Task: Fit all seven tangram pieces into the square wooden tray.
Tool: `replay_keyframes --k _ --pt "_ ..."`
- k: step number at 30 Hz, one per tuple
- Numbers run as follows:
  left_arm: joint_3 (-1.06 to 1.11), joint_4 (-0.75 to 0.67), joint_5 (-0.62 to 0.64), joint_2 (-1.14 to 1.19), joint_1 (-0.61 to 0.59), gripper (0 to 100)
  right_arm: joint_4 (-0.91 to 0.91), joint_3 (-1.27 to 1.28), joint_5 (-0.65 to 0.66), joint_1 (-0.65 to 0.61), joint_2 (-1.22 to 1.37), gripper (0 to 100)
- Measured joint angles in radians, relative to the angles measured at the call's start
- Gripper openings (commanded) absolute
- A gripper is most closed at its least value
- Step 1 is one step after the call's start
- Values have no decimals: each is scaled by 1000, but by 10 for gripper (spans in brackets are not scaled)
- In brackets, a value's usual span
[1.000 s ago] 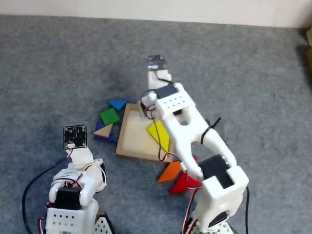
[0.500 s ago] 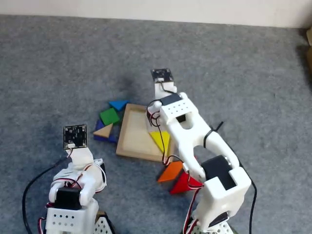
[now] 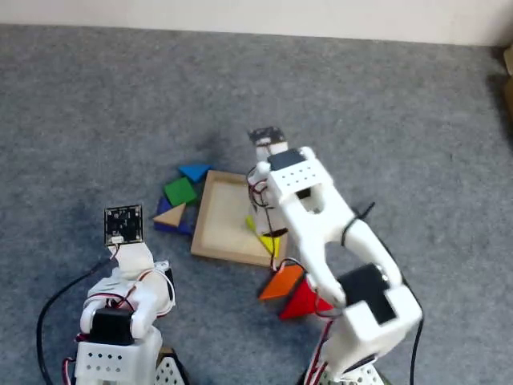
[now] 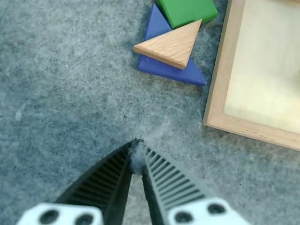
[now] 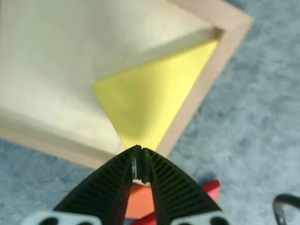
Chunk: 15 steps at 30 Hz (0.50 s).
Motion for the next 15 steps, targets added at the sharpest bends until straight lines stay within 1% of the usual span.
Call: replay_keyframes --k 4,8,15 --pt "0 0 0 0 0 5 57 12 5 8 -110 5" --pt "0 0 0 0 0 5 80 107 6 9 -213 5" --pt "0 0 0 0 0 5 83 253 6 110 -433 6"
